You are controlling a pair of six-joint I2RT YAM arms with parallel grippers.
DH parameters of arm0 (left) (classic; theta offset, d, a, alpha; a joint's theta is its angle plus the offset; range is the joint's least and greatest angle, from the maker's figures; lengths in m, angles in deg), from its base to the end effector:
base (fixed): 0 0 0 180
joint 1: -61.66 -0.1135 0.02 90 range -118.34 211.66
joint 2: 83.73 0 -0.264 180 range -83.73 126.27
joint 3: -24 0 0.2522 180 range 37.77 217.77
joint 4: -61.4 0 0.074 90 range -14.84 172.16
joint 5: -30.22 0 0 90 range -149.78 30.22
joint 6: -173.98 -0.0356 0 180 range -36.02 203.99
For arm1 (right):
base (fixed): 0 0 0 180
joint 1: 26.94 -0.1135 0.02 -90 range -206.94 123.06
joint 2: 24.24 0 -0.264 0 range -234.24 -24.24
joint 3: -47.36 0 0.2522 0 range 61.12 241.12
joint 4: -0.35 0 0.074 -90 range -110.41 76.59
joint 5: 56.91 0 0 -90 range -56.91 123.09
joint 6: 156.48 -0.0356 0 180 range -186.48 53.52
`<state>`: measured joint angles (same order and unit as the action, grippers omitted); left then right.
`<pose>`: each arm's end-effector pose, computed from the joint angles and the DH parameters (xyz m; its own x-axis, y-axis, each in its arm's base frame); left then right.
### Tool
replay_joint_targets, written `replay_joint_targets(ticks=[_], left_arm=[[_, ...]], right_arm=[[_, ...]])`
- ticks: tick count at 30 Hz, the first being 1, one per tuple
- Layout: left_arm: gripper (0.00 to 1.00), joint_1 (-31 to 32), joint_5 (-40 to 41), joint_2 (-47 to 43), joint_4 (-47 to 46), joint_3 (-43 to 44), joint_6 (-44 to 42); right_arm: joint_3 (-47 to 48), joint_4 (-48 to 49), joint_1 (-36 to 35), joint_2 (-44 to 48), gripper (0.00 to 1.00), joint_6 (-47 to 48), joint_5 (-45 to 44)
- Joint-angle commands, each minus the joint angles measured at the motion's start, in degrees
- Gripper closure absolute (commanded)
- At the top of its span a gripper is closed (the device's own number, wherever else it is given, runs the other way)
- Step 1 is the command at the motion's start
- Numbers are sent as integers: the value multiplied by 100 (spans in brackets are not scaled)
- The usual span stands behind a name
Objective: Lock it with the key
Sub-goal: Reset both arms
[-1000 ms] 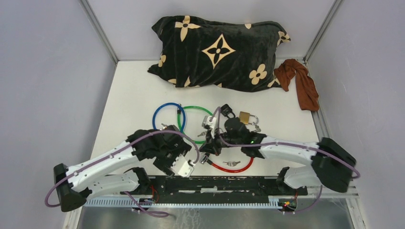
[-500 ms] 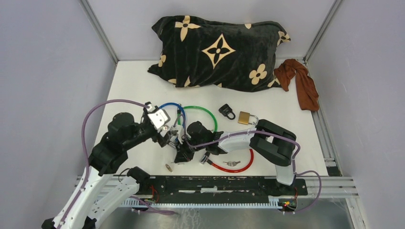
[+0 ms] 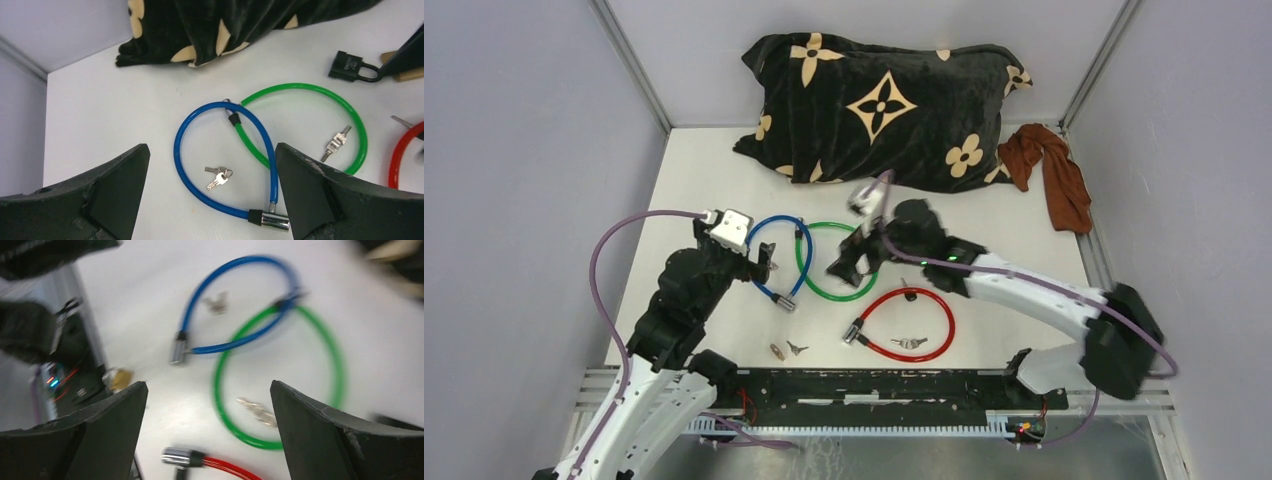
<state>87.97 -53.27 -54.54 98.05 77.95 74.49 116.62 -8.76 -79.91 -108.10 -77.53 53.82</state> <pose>0.1143 -0.0520 0.3253 -0.1260 0.2450 -0.9613 0.3667 0.9119 0.1844 0.1911 0.2743 0.2693 -0.4182 -0.2567 -0.8713 -0.8779 0.3604 0.3152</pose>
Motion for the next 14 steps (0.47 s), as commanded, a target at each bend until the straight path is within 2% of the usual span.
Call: replay_joint_targets(ticks=[1, 2, 5, 6, 10, 14], left_arm=[[0, -202, 767, -191, -780, -558, 203], [0, -239, 872, -240, -896, -717, 202], [0, -426, 950, -378, -1204, -1122, 405], [0, -500, 879, -426, -1269, -1175, 561], [0, -837, 434, -609, -1347, -1311, 1119], [0, -1023, 272, -739, -1275, -1464, 1448]], right_arm=[[-912, -779, 893, 1877, 2, 314, -2066], [-1157, -832, 1053, 2254, 2, 323, -2693], [-2167, -726, 1114, 3412, 2, -126, -5596], [-2472, -703, 1121, 3746, 2, -177, -6216], [-3099, -1187, 1111, 4568, 2, -729, -7321], [-3431, -1567, 1110, 4951, 2, -1194, -7641]])
